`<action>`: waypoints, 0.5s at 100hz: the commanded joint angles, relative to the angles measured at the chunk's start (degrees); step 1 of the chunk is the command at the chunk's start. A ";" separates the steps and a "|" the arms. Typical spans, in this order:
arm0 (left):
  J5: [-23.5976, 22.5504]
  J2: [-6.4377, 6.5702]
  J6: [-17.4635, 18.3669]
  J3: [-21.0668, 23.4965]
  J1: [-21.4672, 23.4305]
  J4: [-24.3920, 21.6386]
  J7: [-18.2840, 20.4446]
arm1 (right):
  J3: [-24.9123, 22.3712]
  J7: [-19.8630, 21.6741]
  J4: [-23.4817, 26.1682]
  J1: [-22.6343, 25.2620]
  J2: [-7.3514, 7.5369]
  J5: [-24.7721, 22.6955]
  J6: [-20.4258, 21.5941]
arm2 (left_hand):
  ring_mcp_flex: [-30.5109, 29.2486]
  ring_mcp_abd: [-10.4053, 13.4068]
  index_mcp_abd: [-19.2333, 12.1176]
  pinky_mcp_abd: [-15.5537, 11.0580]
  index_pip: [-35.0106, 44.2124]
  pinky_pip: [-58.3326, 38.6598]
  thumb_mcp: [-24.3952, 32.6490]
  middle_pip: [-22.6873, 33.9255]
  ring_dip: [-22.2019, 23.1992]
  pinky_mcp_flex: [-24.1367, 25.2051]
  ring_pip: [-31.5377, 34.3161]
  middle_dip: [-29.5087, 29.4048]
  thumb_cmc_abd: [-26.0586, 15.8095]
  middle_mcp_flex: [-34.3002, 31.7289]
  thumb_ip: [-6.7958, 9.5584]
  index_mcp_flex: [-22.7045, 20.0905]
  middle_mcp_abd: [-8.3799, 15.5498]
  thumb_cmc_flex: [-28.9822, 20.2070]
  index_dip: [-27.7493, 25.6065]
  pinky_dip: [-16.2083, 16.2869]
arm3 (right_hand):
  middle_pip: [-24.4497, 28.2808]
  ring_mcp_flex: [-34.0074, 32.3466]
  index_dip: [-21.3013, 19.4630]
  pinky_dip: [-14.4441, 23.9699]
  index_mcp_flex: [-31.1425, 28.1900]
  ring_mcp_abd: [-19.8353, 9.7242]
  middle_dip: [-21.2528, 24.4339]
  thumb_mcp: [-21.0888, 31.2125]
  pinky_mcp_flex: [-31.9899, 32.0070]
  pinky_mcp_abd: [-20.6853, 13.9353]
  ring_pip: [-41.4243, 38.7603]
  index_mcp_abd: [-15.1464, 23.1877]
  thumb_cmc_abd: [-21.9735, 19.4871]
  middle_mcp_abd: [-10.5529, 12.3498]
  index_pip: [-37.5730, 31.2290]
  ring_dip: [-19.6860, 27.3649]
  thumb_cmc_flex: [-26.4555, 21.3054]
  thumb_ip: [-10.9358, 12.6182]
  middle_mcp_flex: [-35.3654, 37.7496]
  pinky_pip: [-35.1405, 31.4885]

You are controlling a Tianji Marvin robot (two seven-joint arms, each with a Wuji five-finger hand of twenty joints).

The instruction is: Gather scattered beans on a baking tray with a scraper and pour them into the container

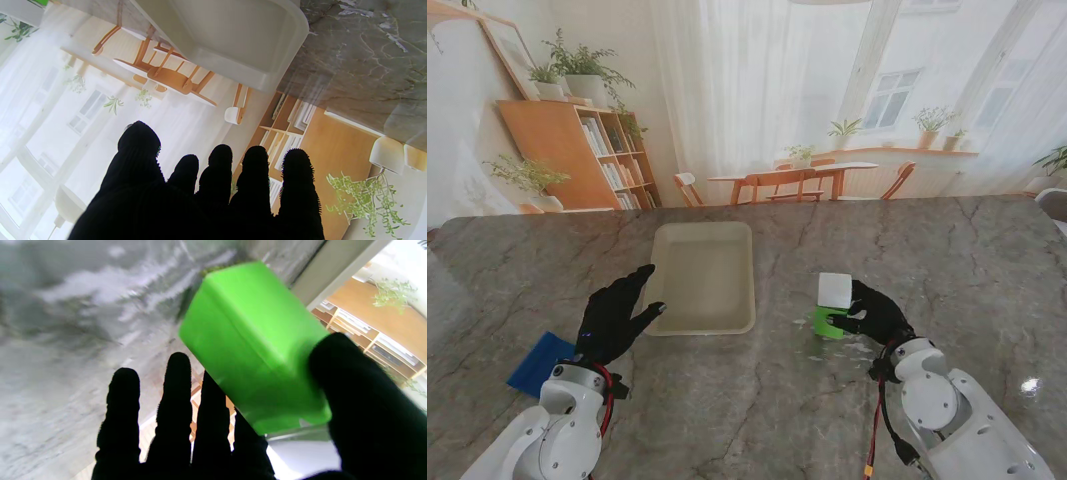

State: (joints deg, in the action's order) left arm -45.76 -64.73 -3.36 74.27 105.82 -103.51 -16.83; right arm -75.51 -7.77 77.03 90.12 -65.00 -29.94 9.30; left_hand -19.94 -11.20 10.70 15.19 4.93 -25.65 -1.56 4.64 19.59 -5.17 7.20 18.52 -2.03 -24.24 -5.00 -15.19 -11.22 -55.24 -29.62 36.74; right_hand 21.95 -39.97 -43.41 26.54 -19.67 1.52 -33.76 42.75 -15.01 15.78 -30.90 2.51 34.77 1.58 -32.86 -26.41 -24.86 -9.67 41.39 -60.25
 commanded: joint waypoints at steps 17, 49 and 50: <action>0.00 -0.29 -0.10 -0.15 0.46 -0.29 -0.20 | -1.10 3.76 -0.74 2.71 0.83 1.51 0.31 | -1.63 0.90 -0.64 0.24 0.32 -1.11 -0.85 -0.23 0.53 0.35 0.29 0.89 -4.09 -0.61 2.53 -1.01 0.91 -2.29 -0.63 1.71 | -5.36 6.84 1.13 0.71 3.35 3.96 1.87 0.56 6.26 1.65 4.78 -5.82 -9.32 -7.50 15.87 0.14 -0.83 6.37 -6.87 5.69; 0.02 -0.27 -0.21 -0.11 0.49 -0.28 -0.08 | -2.66 6.21 0.08 3.26 1.38 2.16 3.99 | -1.71 0.97 -0.71 0.35 0.27 -1.13 -0.94 -0.25 0.57 0.43 0.29 0.90 -4.05 -0.58 2.54 -0.91 1.05 -2.36 -0.66 1.67 | -13.61 13.78 3.07 1.84 9.29 7.81 5.41 -12.11 10.78 1.98 11.52 -11.02 -17.53 -13.91 26.01 1.39 6.63 5.91 -16.56 11.89; 0.02 -0.27 -0.22 -0.11 0.50 -0.29 -0.08 | -2.71 6.27 0.11 3.27 1.40 2.13 4.13 | -1.71 0.95 -0.75 0.35 0.27 -1.13 -0.94 -0.22 0.57 0.42 0.29 0.91 -4.06 -0.66 2.54 -0.91 1.02 -2.36 -0.66 1.67 | -13.69 13.83 3.09 1.87 9.39 7.86 5.45 -12.46 10.83 1.96 11.56 -10.92 -17.84 -14.01 26.09 1.39 7.25 5.83 -16.71 11.91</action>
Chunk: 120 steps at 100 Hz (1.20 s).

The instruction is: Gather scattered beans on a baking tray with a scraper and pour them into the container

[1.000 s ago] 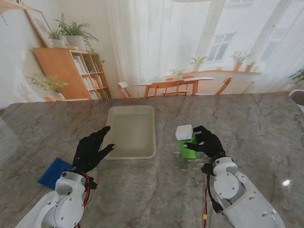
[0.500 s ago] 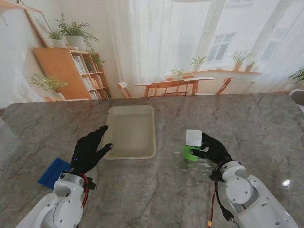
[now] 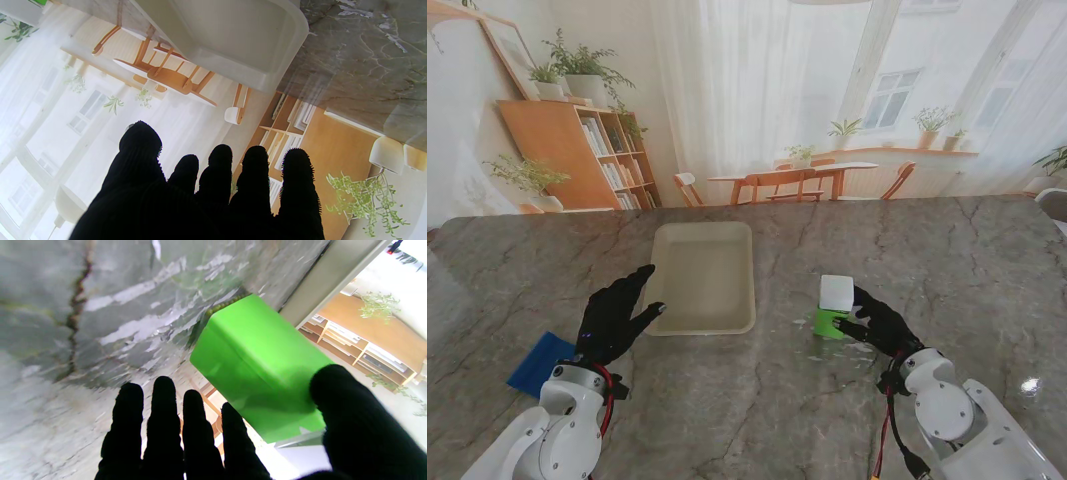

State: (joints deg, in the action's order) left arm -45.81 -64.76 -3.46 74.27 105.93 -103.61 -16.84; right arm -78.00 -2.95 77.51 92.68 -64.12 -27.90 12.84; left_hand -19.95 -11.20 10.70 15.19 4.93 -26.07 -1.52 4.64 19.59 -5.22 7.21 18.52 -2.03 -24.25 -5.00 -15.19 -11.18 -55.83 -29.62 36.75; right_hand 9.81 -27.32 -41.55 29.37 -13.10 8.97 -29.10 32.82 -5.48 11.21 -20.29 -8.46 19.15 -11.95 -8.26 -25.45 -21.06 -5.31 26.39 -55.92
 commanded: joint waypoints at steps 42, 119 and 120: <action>-0.34 -0.33 -0.45 0.42 1.07 -0.62 -0.79 | -7.20 8.12 6.83 5.95 2.45 -4.53 4.07 | -1.88 0.91 -0.72 0.54 0.25 -0.66 -0.98 -0.27 0.61 0.53 0.33 0.89 -4.02 -0.56 2.58 -0.92 0.97 -1.53 -0.66 1.61 | -4.13 5.54 2.83 -0.02 3.80 2.43 3.35 -5.37 3.34 6.86 8.17 -1.04 -3.58 -3.66 4.79 2.36 6.88 1.17 -6.84 12.28; -2.78 -0.20 -1.35 1.74 2.63 -1.65 -1.72 | -17.65 -17.82 24.96 18.35 -1.05 -21.40 -3.96 | -0.28 0.91 -0.55 0.99 0.29 1.16 -1.19 -0.51 -0.11 1.49 -0.59 0.67 -4.56 0.03 2.51 -1.17 0.58 0.36 -0.65 0.84 | -2.15 -1.20 4.75 -0.38 -9.59 1.48 4.30 -10.27 0.86 7.41 9.97 3.39 -10.17 0.00 -1.95 2.88 -5.15 3.01 4.48 15.54; -2.83 -0.20 -1.36 1.76 2.64 -1.66 -1.70 | -17.32 -18.67 24.85 18.18 -1.21 -21.29 -4.28 | -0.21 0.86 -0.57 1.04 0.29 1.26 -1.21 -0.51 -0.17 1.49 -0.65 0.66 -4.64 0.03 2.52 -1.18 0.53 0.53 -0.65 0.78 | -2.29 -1.52 5.03 -0.34 -9.79 1.48 4.39 -12.03 0.69 7.41 10.09 3.49 -10.97 0.16 -2.39 2.86 -6.21 3.04 4.85 15.70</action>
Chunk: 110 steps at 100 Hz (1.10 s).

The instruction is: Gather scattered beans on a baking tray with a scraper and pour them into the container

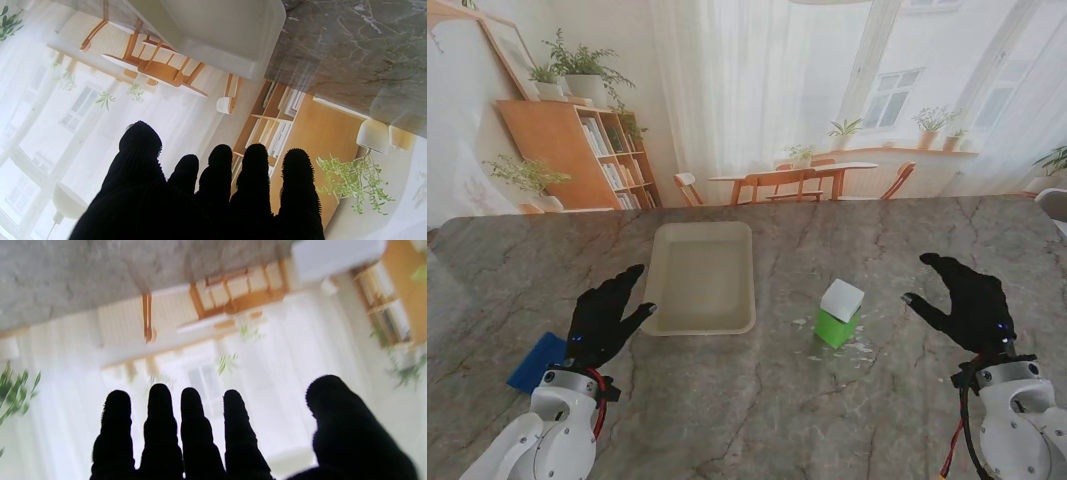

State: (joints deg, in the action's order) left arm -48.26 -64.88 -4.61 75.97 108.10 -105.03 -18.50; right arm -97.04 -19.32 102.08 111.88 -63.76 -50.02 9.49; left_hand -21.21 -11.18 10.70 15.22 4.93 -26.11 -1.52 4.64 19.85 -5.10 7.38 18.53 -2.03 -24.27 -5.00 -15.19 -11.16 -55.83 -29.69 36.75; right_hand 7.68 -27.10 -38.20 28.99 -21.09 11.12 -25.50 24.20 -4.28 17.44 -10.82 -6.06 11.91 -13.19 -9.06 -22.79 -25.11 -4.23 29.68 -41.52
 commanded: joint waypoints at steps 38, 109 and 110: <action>3.07 -0.38 -1.31 0.67 -0.54 0.90 1.44 | 11.90 -11.86 -8.37 -8.74 -4.54 9.83 -12.75 | 3.40 -0.49 -1.15 5.57 0.14 6.65 -1.16 -1.34 -3.62 1.18 -2.42 -0.82 -7.35 1.07 2.87 -1.86 -0.44 7.97 -0.08 -4.54 | 0.22 -3.79 2.42 -1.09 -1.76 -1.73 0.31 -12.30 -2.08 0.99 1.11 3.77 -10.56 3.84 -2.94 -0.10 -3.14 2.20 4.98 3.28; 18.52 -1.32 -4.00 -1.99 -8.76 8.31 7.87 | 15.49 -4.72 -14.60 -13.19 -4.14 15.56 -14.48 | 2.31 -1.60 -1.28 6.55 0.38 7.32 -0.84 -0.87 -3.88 0.53 -2.10 -1.01 -5.95 -1.64 2.92 -3.66 -1.49 6.40 0.74 -3.42 | 0.89 -4.89 2.21 1.00 -3.40 -2.19 -0.41 -11.00 -2.31 1.70 0.73 4.66 -8.52 3.81 -3.94 -1.37 -4.55 2.51 6.66 2.57; 18.59 -1.32 -4.02 -2.04 -8.85 8.38 7.91 | 15.52 -4.70 -14.63 -13.21 -4.14 15.57 -14.47 | 2.26 -1.69 -1.28 6.56 0.40 7.30 -0.84 -0.88 -3.87 0.48 -2.07 -1.01 -5.91 -1.63 2.92 -3.69 -1.47 6.38 0.74 -3.39 | 0.89 -4.88 2.21 1.02 -3.43 -2.17 -0.42 -10.98 -2.33 1.70 0.73 4.65 -8.52 3.85 -3.95 -1.38 -4.56 2.51 6.66 2.56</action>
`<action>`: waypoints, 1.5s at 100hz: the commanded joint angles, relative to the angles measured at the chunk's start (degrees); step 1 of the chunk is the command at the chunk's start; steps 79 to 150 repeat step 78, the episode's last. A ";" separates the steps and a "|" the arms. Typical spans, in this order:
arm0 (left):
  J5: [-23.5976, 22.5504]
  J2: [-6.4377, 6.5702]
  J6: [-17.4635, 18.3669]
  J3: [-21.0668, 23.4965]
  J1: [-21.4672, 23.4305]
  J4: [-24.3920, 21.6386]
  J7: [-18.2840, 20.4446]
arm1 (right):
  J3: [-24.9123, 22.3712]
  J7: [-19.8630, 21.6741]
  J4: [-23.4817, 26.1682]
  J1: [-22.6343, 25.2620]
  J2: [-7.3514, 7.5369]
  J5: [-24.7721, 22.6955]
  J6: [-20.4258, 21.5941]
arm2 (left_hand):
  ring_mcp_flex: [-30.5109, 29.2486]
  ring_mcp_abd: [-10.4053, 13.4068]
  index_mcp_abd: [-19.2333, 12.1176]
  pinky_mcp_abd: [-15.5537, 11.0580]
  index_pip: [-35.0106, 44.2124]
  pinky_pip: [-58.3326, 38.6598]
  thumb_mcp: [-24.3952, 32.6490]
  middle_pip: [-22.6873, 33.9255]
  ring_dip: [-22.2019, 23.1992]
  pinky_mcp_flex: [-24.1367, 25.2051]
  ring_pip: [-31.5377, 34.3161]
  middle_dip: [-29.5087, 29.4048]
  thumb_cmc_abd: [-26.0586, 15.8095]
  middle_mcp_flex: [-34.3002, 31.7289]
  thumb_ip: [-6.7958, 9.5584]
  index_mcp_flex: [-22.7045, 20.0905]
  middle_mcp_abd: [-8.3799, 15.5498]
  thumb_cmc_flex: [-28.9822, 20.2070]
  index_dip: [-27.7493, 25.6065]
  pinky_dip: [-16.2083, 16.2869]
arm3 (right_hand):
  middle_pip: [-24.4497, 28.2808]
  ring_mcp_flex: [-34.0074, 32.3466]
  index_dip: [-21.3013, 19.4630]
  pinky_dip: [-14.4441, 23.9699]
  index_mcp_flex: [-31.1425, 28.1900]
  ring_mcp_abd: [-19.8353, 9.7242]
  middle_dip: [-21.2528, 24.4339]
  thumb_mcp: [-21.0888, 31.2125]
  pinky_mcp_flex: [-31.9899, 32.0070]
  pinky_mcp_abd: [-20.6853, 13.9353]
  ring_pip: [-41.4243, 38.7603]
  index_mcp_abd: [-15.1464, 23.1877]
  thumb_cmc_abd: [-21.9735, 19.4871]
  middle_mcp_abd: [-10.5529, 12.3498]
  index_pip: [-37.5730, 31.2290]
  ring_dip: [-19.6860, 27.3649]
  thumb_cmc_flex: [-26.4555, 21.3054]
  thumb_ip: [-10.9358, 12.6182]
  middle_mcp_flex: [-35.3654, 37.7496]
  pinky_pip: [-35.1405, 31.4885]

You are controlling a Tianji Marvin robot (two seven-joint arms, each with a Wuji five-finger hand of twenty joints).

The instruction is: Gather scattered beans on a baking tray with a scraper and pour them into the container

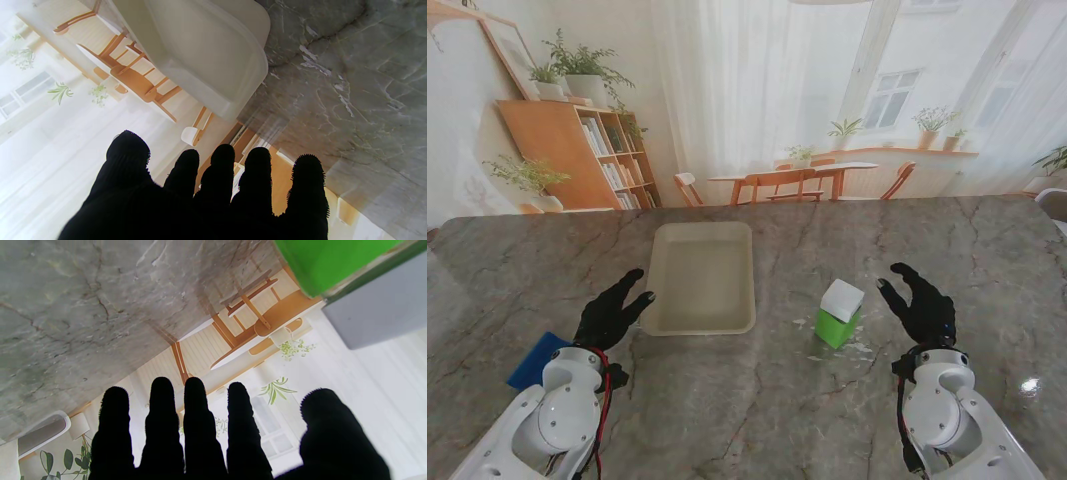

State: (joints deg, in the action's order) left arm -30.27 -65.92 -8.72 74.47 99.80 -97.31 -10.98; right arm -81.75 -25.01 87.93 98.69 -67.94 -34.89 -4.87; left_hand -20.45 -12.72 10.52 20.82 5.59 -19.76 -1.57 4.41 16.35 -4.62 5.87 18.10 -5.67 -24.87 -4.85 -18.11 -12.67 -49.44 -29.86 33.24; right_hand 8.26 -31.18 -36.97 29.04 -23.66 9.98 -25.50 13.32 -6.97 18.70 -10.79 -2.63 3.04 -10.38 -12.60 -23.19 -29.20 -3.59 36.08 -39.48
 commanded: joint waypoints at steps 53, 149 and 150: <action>1.37 -0.26 1.55 -2.10 -3.28 3.18 0.90 | 0.75 1.75 -0.82 -0.19 0.24 0.17 0.09 | 1.26 0.05 -0.97 0.44 -0.24 0.71 -0.79 -0.63 -0.06 -0.17 -0.37 -0.53 -2.54 -0.79 2.75 -0.39 0.26 -0.59 0.99 1.18 | 0.49 -0.71 0.82 1.87 -0.93 -1.14 -0.85 0.34 0.22 0.35 0.59 1.55 0.68 1.12 -0.70 -1.30 -0.32 1.82 0.63 0.40; 1.40 -0.23 1.90 -2.03 -4.21 4.68 1.10 | 1.94 1.57 -1.68 -1.65 0.17 0.62 0.58 | 1.16 0.00 -1.02 0.45 -0.21 0.58 -0.84 -0.59 0.09 -0.16 -0.30 -0.48 -2.57 -0.82 2.73 -0.35 0.18 -0.71 0.99 1.48 | 0.48 -0.51 0.78 2.06 -0.73 -1.25 -0.96 0.49 0.41 0.22 0.62 1.66 0.78 1.12 -0.70 -1.30 -0.36 1.80 0.54 0.55; 1.40 -0.23 1.90 -2.03 -4.21 4.68 1.10 | 1.94 1.57 -1.68 -1.65 0.17 0.62 0.58 | 1.16 0.00 -1.02 0.45 -0.21 0.58 -0.84 -0.59 0.09 -0.16 -0.30 -0.48 -2.57 -0.82 2.73 -0.35 0.18 -0.71 0.99 1.48 | 0.48 -0.51 0.78 2.06 -0.73 -1.25 -0.96 0.49 0.41 0.22 0.62 1.66 0.78 1.12 -0.70 -1.30 -0.36 1.80 0.54 0.55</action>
